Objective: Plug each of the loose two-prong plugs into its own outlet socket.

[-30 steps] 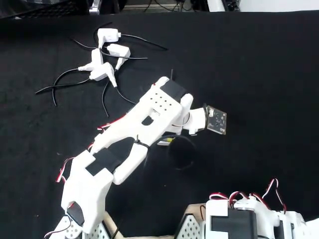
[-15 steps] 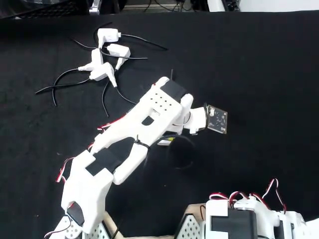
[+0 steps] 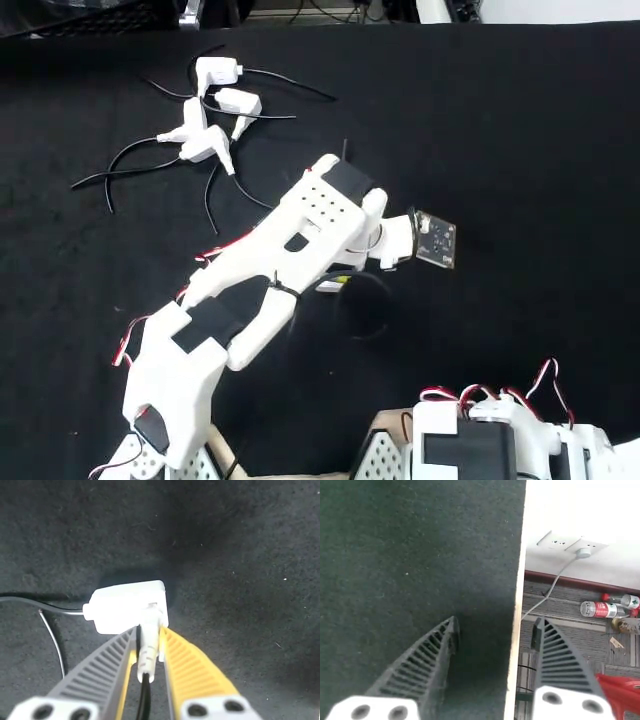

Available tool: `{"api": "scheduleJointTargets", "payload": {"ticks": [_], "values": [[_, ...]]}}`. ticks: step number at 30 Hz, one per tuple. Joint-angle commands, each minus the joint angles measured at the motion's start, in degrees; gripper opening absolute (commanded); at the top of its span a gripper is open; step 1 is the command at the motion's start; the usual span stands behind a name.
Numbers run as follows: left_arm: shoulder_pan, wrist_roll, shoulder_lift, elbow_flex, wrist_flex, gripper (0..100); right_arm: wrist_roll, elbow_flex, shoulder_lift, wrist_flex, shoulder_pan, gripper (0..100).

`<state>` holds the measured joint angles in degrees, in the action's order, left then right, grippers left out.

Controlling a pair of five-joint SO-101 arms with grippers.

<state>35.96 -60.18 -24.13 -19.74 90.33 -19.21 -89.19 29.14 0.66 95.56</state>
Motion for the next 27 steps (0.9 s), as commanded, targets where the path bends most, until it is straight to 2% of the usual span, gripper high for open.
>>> {"api": "scheduleJointTargets", "payload": {"ticks": [1,19,23,27], "values": [[-0.4,-0.4,0.8,-0.3,-0.2,3,-0.5,0.3,-0.7,-0.8,1.5,24.3],[-0.7,-0.4,0.3,3.3,-2.5,3,-0.5,0.3,-0.7,-0.8,1.5,24.3],[-0.5,-0.4,-4.1,4.6,-6.6,3,-0.5,0.3,-0.7,-0.8,1.5,24.3],[0.6,-0.4,-10.8,3.0,-6.7,3,-0.5,0.3,-0.7,-0.8,1.5,24.3]]}}
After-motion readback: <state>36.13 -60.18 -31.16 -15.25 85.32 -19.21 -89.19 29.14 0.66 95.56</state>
